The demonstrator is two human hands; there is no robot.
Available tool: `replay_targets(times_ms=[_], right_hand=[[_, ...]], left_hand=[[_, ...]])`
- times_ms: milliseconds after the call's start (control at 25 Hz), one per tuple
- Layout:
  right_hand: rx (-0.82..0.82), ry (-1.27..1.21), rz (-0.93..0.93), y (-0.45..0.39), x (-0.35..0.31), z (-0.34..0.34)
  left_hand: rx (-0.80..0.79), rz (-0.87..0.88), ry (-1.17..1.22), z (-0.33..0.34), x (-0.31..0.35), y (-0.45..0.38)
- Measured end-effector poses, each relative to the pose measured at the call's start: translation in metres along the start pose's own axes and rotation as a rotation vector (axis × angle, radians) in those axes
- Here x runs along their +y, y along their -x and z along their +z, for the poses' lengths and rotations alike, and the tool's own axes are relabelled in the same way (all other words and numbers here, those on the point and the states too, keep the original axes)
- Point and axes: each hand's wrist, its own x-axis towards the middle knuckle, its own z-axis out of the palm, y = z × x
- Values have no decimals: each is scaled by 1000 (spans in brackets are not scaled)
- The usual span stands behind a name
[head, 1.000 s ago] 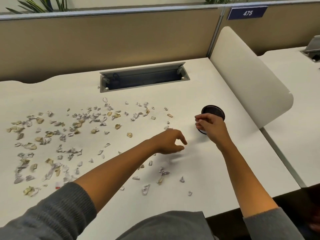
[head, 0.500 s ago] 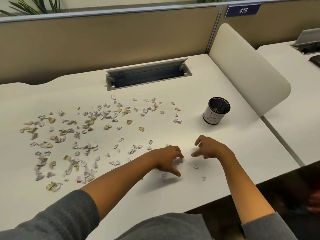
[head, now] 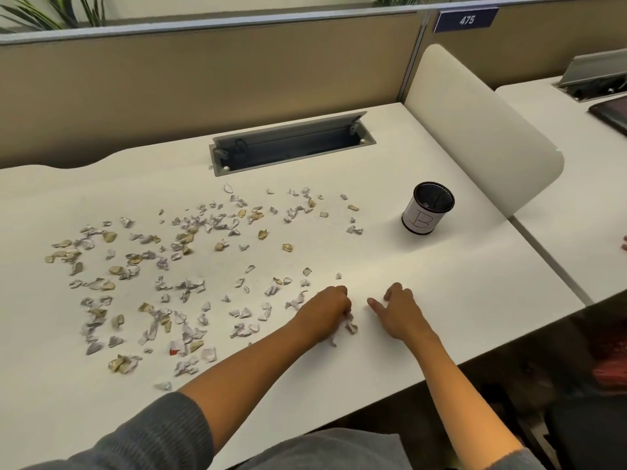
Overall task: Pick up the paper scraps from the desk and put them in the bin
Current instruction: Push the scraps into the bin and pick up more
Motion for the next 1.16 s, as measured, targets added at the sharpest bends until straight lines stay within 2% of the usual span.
replay_targets(times_ms=[120, 400, 680, 1160], right_hand=[[-28, 0, -128, -3, -12, 13], [-242, 50, -353, -7, -30, 26], [-155, 21, -531, -4, -58, 62], [-111, 75, -748, -21, -88, 80]], left_hand=[[57, -108, 85, -4, -10, 2], [213, -382, 439, -42, -49, 18], [393, -604, 716, -69, -72, 36], [476, -665, 835, -74, -72, 39]])
